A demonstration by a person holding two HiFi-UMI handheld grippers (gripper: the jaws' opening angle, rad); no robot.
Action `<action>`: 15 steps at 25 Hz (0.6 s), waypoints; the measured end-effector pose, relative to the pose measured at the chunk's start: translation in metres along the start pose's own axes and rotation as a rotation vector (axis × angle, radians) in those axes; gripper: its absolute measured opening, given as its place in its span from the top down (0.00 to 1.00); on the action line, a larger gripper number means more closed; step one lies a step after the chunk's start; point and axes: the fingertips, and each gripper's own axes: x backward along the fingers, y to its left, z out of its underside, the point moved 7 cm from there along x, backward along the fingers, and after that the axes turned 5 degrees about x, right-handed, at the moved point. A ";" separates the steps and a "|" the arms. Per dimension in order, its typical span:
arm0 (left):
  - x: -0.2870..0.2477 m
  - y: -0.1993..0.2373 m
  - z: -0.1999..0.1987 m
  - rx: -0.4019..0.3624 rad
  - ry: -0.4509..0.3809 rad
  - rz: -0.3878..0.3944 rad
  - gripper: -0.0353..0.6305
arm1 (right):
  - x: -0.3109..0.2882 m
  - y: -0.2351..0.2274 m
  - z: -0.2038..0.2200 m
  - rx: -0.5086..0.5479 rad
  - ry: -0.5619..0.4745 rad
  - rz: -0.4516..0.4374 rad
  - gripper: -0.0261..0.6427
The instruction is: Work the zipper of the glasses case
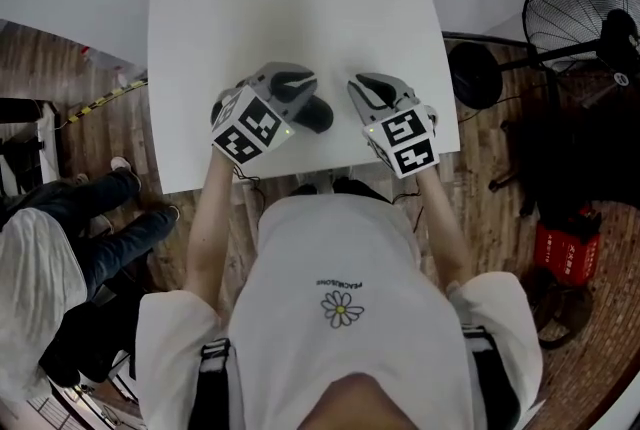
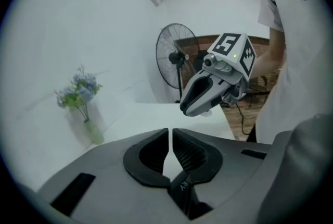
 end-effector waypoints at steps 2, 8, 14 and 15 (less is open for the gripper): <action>0.012 0.011 -0.024 0.012 -0.087 -0.094 0.92 | 0.009 -0.015 -0.025 0.028 -0.079 0.072 0.91; 0.065 0.034 -0.087 0.192 -0.496 -0.439 0.92 | 0.045 -0.045 -0.092 0.019 -0.371 0.288 0.95; 0.104 0.024 -0.106 0.283 -0.713 -0.734 0.92 | 0.072 -0.046 -0.120 0.001 -0.547 0.419 0.95; 0.108 0.022 -0.104 0.294 -0.720 -0.765 0.92 | 0.073 -0.045 -0.121 0.005 -0.556 0.432 0.95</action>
